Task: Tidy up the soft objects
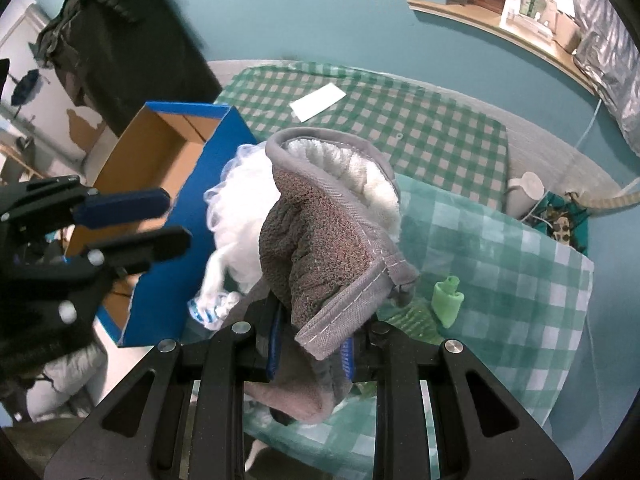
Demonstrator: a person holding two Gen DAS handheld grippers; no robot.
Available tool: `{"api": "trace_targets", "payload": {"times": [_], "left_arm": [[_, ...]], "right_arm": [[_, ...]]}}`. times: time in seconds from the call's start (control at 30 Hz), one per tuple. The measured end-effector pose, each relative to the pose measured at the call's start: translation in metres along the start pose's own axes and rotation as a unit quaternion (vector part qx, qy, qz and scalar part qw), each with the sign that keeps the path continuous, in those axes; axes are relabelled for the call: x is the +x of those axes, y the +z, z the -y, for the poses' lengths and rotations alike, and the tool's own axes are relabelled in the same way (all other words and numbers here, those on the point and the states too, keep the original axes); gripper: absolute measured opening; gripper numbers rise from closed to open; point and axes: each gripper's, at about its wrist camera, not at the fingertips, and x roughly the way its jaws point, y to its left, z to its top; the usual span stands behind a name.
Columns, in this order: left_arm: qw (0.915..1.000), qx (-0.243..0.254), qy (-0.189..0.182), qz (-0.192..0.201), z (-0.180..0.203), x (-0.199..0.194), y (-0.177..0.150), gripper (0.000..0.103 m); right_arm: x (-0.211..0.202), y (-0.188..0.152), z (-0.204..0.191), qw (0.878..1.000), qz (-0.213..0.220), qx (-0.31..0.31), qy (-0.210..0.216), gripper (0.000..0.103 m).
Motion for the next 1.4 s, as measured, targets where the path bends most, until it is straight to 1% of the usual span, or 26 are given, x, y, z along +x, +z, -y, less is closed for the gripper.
{"api": "trace_targets", "payload": {"times": [0.17,0.23,0.37,0.53,0.6,0.67,0.7,0.8,0.93,1.1,1.2,1.33,1.4], "left_arm": [[0.999,-0.042,0.018,0.002,-0.031,-0.014,-0.017,0.029],[0.9976,-0.064,0.026,0.005,-0.043,-0.022,-0.028,0.03],[0.9938,-0.101,0.047,0.002,-0.068,-0.032,-0.049,0.03],[0.9871,-0.144,0.071,0.004,-0.096,-0.047,-0.075,0.031],[0.9839,-0.159,0.082,0.006,-0.108,-0.053,-0.085,0.033],[0.9808,-0.171,0.094,0.008,-0.114,-0.059,-0.092,0.041],[0.9784,-0.18,0.102,0.01,-0.121,-0.063,-0.098,0.042],[0.9739,-0.197,0.111,0.012,-0.132,-0.069,-0.109,0.045],[0.9688,-0.216,0.122,0.012,-0.145,-0.077,-0.12,0.054],[0.9638,-0.235,0.126,0.012,-0.16,-0.084,-0.132,0.057],[0.9631,-0.236,0.128,0.011,-0.163,-0.087,-0.136,0.058],[0.9627,-0.237,0.131,0.004,-0.168,-0.087,-0.141,0.058],[0.9622,-0.238,0.133,0.004,-0.169,-0.087,-0.143,0.059]], "right_arm": [[-0.011,0.011,-0.011,1.0,-0.001,-0.013,0.014,0.022],[-0.015,0.019,-0.019,0.999,0.0,-0.021,0.024,0.022],[-0.018,0.037,-0.047,0.998,0.005,-0.048,0.04,0.022],[-0.013,0.055,-0.087,0.995,0.004,-0.086,0.054,0.022],[-0.01,0.063,-0.104,0.993,0.004,-0.104,0.061,0.022],[-0.007,0.069,-0.119,0.991,0.002,-0.118,0.067,0.022],[-0.006,0.072,-0.127,0.99,0.002,-0.124,0.068,0.022],[-0.002,0.078,-0.145,0.988,0.002,-0.139,0.073,0.022],[0.007,0.087,-0.168,0.985,0.001,-0.155,0.079,0.022],[0.028,0.093,-0.19,0.983,-0.013,-0.165,0.085,0.024],[0.041,0.095,-0.2,0.982,-0.024,-0.169,0.082,0.024],[0.055,0.097,-0.207,0.981,-0.037,-0.17,0.082,0.03],[0.06,0.096,-0.21,0.981,-0.044,-0.17,0.081,0.04]]}}
